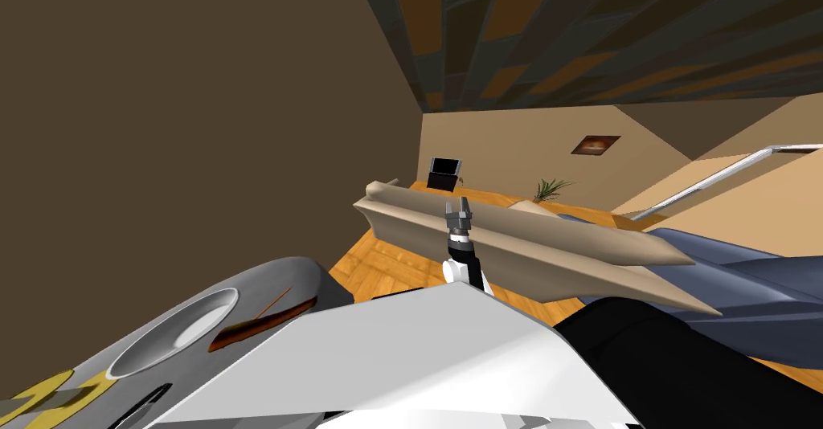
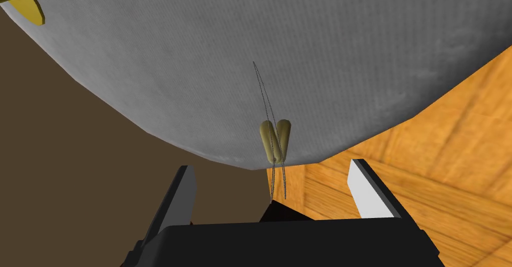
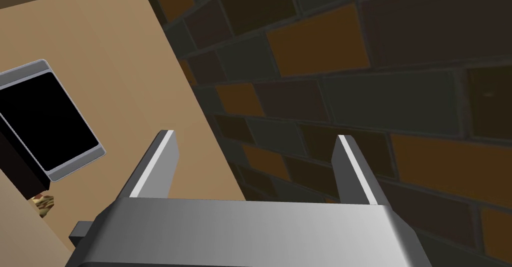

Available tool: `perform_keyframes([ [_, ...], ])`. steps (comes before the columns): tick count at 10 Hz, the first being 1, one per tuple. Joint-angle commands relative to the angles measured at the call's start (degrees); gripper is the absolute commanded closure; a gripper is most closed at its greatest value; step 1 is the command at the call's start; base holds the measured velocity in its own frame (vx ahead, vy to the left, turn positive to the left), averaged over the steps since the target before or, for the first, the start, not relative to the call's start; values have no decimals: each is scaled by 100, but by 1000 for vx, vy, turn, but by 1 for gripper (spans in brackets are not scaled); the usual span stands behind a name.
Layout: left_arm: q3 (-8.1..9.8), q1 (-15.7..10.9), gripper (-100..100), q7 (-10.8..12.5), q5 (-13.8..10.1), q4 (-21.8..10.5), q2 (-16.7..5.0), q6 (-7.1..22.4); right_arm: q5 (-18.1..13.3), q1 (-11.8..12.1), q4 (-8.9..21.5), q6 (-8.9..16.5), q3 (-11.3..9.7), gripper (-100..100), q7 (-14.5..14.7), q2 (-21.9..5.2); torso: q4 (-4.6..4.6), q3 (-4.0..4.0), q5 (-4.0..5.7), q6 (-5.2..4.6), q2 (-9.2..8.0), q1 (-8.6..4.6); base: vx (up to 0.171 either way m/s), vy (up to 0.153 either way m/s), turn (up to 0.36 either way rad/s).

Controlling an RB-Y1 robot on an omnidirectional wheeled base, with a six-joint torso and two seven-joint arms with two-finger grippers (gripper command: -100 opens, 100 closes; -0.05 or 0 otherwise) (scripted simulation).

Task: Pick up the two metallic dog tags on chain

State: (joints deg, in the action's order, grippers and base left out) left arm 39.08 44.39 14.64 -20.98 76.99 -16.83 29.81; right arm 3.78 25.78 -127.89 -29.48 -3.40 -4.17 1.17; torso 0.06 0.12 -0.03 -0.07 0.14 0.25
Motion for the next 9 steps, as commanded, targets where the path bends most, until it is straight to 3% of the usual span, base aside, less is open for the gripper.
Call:
perform_keyframes([
  [1, -92, 187, -100, -54, -142, -89, 94, -279, 0, 0, 0, 0, 0, 0, 0, 0, 0, 0, 0, 0, 0, 0, 50, 32, -63],
  [2, -92, 187, -100, -54, -142, -89, 94, -279, 0, 0, 0, 0, 0, 0, 0, 0, 0, 1, -2, 0, 3, 12, 49, 49, -41],
  [9, -370, 749, -100, -216, -566, -355, 375, -1117, 0, 0, 0, 0, 1, 0, 0, -1, -1, -2, -5, -1, -3, 22, 43, 53, -41],
])
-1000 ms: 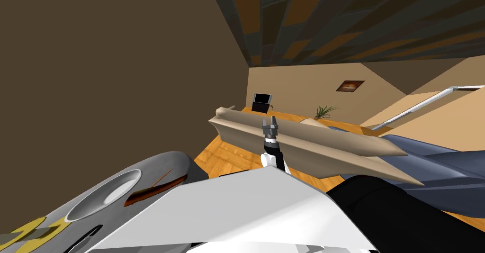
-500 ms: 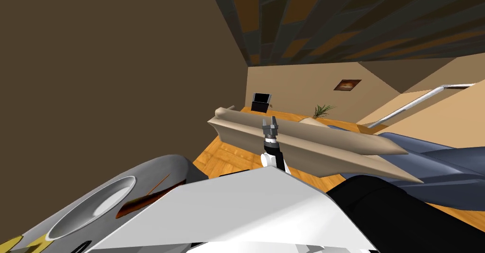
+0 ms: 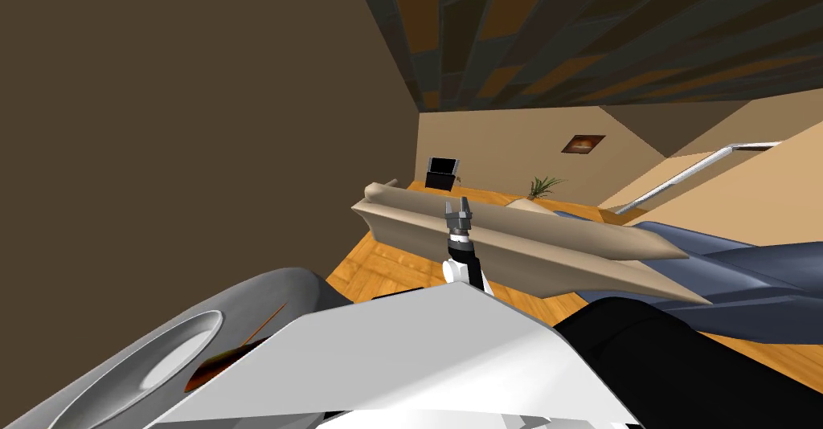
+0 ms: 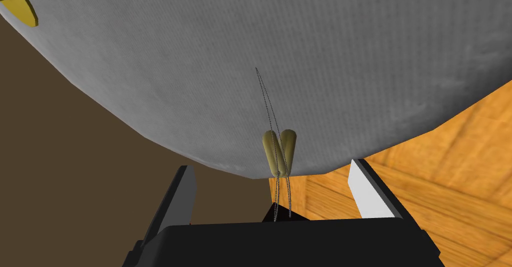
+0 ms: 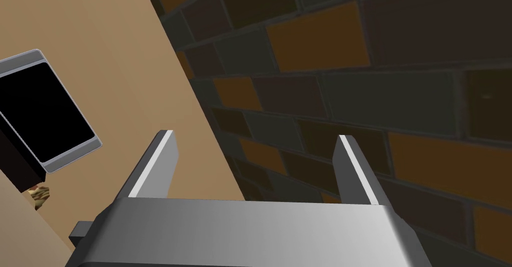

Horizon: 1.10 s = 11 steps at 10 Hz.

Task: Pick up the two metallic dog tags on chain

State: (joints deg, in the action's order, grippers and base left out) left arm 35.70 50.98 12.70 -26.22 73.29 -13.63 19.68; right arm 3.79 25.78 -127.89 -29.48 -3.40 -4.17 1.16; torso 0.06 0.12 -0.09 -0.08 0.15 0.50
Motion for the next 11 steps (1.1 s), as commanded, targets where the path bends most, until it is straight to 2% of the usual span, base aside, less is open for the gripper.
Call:
perform_keyframes([
  [1, -77, 185, -100, -48, -113, -30, 103, -243, 0, 0, 0, 0, 0, 0, 0, 0, 0, 0, 0, 0, 0, 0, 62, 58, -49],
  [2, -124, 278, -100, -75, -184, -74, 150, -383, 0, 0, 0, 0, 0, 0, 0, 0, 1, 3, 0, 0, 6, -2, 67, 60, -41],
  [3, -83, 217, -100, -56, -110, -25, 149, -279, 0, 0, 0, 0, 0, 0, 0, 0, 2, 5, 1, 0, 9, -2, 28, 28, -8],
  [4, -86, 229, 100, -60, -116, -21, 155, -300, 0, 0, 0, 0, 0, 0, 0, 0, 0, 1, 2, 0, 0, -11, 5, 5, 0],
  [8, -94, 231, 100, -74, -107, -23, 150, -291, 0, 0, 0, 0, -1, 0, 0, 1, -8, -13, 9, 6, -18, -27, 0, 1, -4],
  [9, -93, 230, 0, -72, -109, -23, 151, -291, 0, -1, 0, 0, -1, 0, 0, 1, -8, -12, 9, 5, -18, -28, 0, 0, 0],
  [10, -31, 91, 100, -21, -42, 15, 56, -104, 0, -1, 0, 0, -1, 0, 0, 1, -7, -12, 10, 5, -18, -28, -39, -48, 64],
  [11, 15, -3, 100, 6, 28, 59, 9, 36, 0, -1, 0, 0, -1, 0, 0, 1, -8, -17, 12, 4, -27, -44, -80, -84, 65],
])
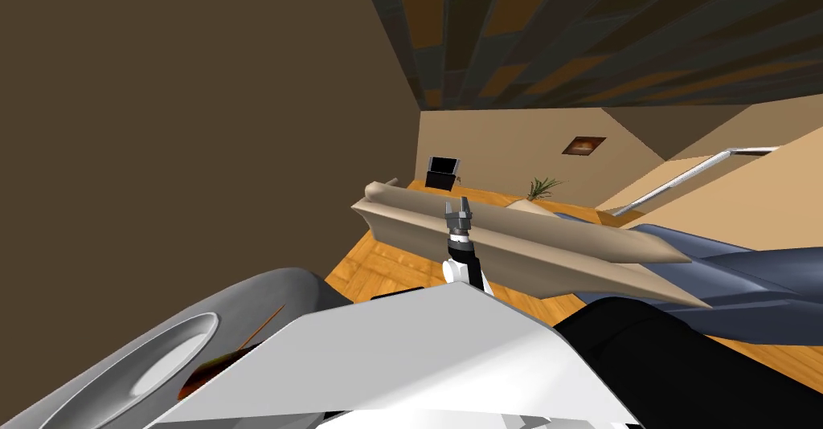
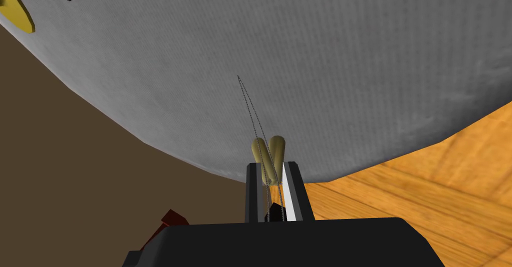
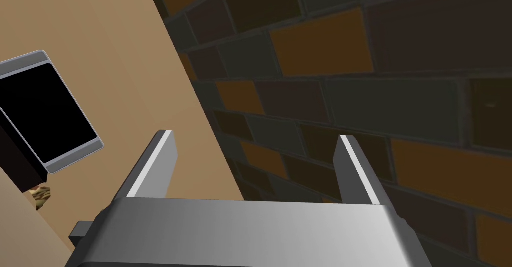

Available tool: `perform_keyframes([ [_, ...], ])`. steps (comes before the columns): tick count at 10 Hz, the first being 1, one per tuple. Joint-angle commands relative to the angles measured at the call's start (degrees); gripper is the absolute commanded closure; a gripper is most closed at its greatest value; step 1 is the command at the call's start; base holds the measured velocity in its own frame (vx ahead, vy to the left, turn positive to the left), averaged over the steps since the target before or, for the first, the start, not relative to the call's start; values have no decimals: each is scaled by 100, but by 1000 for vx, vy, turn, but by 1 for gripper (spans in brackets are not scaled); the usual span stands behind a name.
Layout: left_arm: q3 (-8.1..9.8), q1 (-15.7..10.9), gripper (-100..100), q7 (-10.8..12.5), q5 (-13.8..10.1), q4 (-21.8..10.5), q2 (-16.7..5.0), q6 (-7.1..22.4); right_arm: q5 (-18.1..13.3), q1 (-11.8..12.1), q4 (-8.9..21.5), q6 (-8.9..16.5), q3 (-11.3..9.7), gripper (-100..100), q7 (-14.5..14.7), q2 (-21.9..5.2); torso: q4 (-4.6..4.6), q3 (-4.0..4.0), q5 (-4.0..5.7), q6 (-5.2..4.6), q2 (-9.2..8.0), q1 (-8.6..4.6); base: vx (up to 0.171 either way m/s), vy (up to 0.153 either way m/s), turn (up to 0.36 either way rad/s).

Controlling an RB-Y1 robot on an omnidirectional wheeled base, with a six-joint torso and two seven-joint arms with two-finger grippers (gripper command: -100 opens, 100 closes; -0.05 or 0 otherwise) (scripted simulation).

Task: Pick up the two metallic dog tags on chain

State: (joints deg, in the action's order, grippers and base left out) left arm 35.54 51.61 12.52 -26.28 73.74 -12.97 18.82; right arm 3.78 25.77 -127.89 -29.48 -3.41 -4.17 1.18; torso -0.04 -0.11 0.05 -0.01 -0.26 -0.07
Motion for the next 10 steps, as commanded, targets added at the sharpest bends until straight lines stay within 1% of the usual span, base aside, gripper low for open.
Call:
perform_keyframes([
  [1, 78, -159, 100, 50, 106, 59, -105, 262, 0, 0, 0, 0, 0, 0, 0, 0, 0, 0, 0, 0, 0, 0, -80, -84, 64],
  [2, 78, -159, 100, 50, 106, 59, -105, 262, 0, 0, 0, 0, 0, 0, 0, 0, 0, -2, 3, 1, -4, -3, -43, -47, 23],
  [5, 216, -440, 100, 131, 318, 192, -246, 680, 0, 0, 0, 0, 0, 0, 0, 0, 4, 9, 2, -7, 16, 9, -35, -39, 41],
  [8, 355, -721, 100, 211, 530, 325, -386, 1099, 0, 0, 0, 0, 0, 0, 0, 0, 5, 6, 3, -5, 7, 1, -62, -67, 47],
  [9, 325, -671, 100, 192, 484, 282, -360, 983, 0, 0, 0, 0, 0, 0, 0, 0, 5, 5, 6, -6, 7, -4, -26, -31, 9],
  [10, 333, -677, 0, 201, 493, 300, -362, 1023, 0, 0, 0, 0, 0, 0, 0, 0, 7, 10, 2, -5, 16, 7, -5, -6, 3],
])
